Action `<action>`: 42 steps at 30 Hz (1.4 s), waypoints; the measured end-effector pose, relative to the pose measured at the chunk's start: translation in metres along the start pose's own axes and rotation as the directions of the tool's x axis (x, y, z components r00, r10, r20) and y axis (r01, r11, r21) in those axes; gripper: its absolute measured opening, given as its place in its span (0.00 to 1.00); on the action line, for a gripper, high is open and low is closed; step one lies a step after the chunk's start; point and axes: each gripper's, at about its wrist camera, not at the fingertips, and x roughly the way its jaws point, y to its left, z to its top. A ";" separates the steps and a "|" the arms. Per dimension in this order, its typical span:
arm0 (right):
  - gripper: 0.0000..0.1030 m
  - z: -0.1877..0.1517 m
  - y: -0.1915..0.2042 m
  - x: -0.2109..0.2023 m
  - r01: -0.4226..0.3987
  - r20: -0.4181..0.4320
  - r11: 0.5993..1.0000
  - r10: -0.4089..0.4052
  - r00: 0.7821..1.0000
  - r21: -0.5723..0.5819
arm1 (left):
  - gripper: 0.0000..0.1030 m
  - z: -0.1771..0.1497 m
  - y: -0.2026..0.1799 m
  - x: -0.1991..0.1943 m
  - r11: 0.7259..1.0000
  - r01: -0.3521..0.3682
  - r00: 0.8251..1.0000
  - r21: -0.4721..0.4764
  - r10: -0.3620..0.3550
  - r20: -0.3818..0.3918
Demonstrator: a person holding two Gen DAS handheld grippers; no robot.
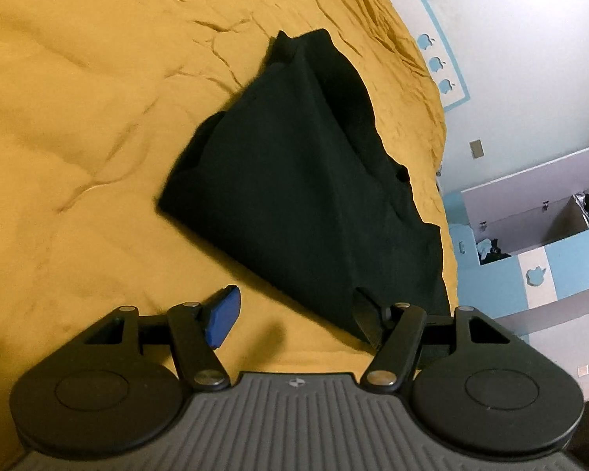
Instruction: Fold small clothes
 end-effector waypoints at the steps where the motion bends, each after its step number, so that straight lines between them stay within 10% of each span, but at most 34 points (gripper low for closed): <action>1: 0.15 -0.001 0.002 -0.006 0.028 0.000 0.999 -0.028 1.000 0.016 | 0.74 -0.002 0.000 -0.004 1.000 0.005 1.000 -0.005 -0.005 0.005; 5: 0.21 -0.007 0.000 -0.032 -0.193 0.070 0.938 0.181 0.981 0.287 | 0.74 -0.010 -0.002 -0.015 1.000 0.022 0.999 -0.012 -0.022 0.046; 7: 0.45 -0.013 0.004 -0.031 -0.293 0.091 0.856 0.281 0.955 0.426 | 0.75 -0.013 0.000 -0.014 0.999 0.020 0.998 -0.038 -0.018 0.066; 21: 0.56 -0.041 -0.010 0.040 -0.291 0.141 0.477 0.326 0.935 0.829 | 0.75 0.010 0.023 0.022 0.981 0.039 0.991 -0.188 -0.014 0.134; 34: 0.59 -0.023 -0.008 0.067 -0.278 0.195 0.488 0.216 0.957 0.827 | 0.80 0.033 0.011 0.063 0.978 0.079 0.978 -0.193 -0.039 0.204; 37: 0.12 -0.019 -0.003 0.073 -0.269 0.183 0.545 0.207 0.961 0.794 | 0.23 0.030 0.014 0.065 0.971 0.121 0.974 -0.209 -0.075 0.214; 42: 0.09 -0.007 -0.002 0.065 -0.301 0.215 0.567 0.215 0.953 0.767 | 0.16 0.033 0.010 0.057 0.971 0.136 0.970 -0.195 -0.091 0.225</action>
